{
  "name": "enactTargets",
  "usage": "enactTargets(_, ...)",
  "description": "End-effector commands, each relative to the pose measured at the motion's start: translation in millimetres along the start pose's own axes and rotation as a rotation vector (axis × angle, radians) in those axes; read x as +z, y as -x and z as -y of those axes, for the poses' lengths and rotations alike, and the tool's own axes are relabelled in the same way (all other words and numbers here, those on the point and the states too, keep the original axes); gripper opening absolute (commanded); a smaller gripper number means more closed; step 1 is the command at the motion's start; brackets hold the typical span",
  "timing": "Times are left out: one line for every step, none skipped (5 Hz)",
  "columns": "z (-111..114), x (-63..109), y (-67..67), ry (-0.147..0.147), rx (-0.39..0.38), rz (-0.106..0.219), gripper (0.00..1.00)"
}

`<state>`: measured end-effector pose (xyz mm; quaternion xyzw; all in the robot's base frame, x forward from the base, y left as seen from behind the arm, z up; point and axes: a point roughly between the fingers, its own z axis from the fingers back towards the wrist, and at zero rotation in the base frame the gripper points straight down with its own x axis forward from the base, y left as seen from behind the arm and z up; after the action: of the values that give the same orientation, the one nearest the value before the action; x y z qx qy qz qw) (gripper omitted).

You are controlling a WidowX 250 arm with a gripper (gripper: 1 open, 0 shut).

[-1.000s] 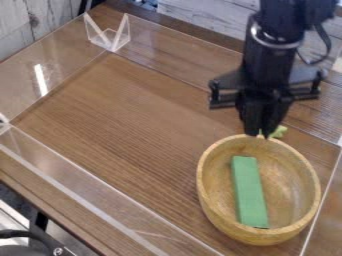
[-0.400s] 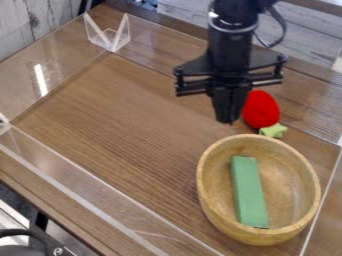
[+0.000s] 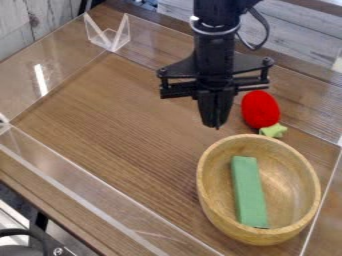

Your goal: Remove the green block from the brown bowl and put it on the table

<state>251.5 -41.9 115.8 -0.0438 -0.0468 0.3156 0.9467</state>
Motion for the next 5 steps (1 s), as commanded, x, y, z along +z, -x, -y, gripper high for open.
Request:
enactTargets(6.7, 6.4, 3.5, 0.032, -0.078, 0.014, 0.0)
enactTargets(8.6, -0.8, 7.3, 0.033, -0.079, 0.014, 0.0)
enactTargets(12.7, -6.7, 10.3, 0.033, -0.084, 0.016, 0.0)
enactTargets(15.7, -2.5, 5.3, 0.033, -0.029, 0.028, 0.0)
enactTargets(18.5, 1.6, 1.4, 0.032, 0.027, 0.038, 0.0)
